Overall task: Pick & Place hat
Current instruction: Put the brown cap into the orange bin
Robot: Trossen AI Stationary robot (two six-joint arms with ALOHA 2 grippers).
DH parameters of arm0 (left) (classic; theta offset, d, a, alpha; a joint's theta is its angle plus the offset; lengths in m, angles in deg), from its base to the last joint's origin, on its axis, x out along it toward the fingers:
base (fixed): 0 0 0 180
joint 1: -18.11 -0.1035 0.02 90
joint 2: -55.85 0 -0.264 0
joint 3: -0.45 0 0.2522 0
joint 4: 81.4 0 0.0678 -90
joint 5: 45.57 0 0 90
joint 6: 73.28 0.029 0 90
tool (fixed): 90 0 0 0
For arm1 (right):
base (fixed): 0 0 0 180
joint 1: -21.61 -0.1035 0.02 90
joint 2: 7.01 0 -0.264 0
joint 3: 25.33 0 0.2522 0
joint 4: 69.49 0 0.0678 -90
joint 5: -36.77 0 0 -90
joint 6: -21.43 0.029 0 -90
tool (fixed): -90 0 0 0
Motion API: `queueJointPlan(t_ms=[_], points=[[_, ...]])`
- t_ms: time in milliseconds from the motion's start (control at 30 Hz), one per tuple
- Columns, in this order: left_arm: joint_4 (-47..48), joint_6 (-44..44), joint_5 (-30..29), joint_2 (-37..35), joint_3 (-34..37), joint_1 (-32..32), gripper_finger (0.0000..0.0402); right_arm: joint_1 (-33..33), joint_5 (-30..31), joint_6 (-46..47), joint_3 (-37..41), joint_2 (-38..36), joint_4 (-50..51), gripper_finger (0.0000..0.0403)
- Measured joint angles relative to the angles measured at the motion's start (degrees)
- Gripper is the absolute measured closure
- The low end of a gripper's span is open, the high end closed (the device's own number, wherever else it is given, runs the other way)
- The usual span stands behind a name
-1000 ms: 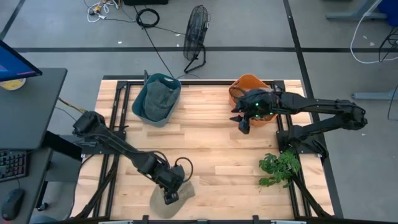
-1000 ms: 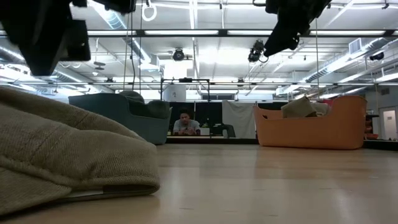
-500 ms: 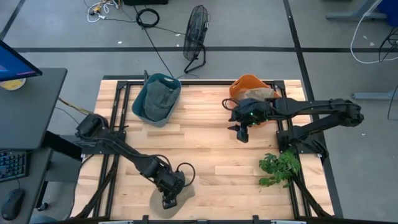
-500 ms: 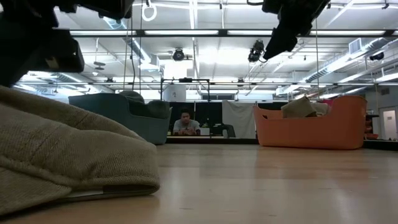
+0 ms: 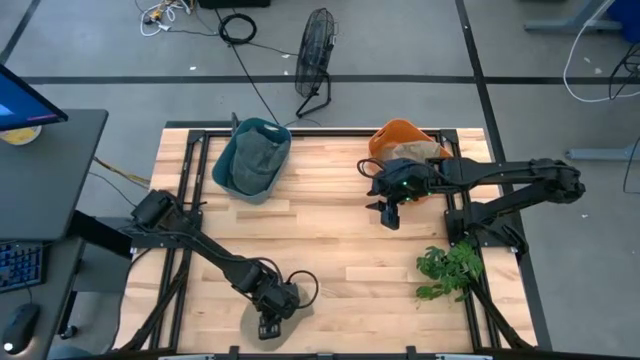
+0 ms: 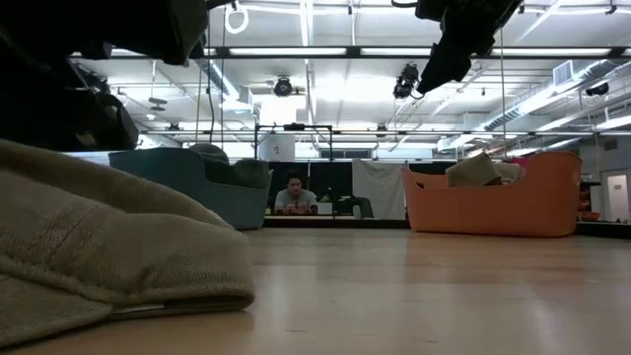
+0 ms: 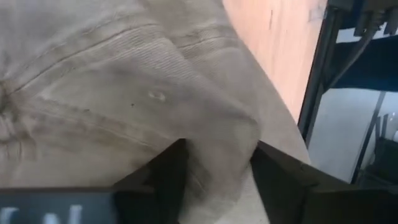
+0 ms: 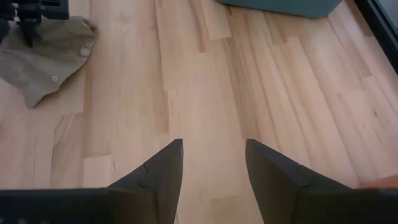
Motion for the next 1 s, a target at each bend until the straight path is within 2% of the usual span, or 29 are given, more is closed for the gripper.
queueJointPlan(t_ms=[100, 200, 233, 333, 467, 600, 767, 1000], points=[[0.1, 2.4, 0.0, -0.1, -0.4, 0.0, 0.0287, 0.0, -0.4, 0.1, 0.0, 0.0, -0.7, 0.0224], [2.1, 6.2, -0.3, -0.1, -2.7, -0.2, 0.0372, 0.0, -3.4, 0.1, 0.0, 0.0, -2.7, 0.0224], [2.6, 7.7, -0.4, -0.1, -3.7, -0.5, 0.0385, 0.0, -4.6, 0.1, 0.0, 0.0, -3.8, 0.0224], [4.3, 17.3, -0.5, -0.1, -7.3, -1.3, 0.0389, 0.0, -8.9, -0.1, 0.0, 0.0, -7.6, 0.0224], [9.3, 40.8, -0.9, -0.1, -13.4, -2.4, 0.0395, 0.0, -15.3, -2.3, 0.0, 0.0, -13.2, 0.0224], [16.3, 60.3, -5.9, -0.1, -18.3, -4.0, 0.0394, 0.0, -20.1, -2.8, 0.0, 0.0, -16.5, 0.0224], [21.6, 69.5, -8.2, -0.2, -20.1, -8.8, 0.0396, -0.6, -21.0, -3.4, 0.0, 0.0, -17.6, 0.0224], [19.9, 83.7, -10.8, -0.2, -20.2, -15.3, 0.0395, -3.0, -20.8, -8.4, 0.0, 2.1, -18.8, 0.0224]])
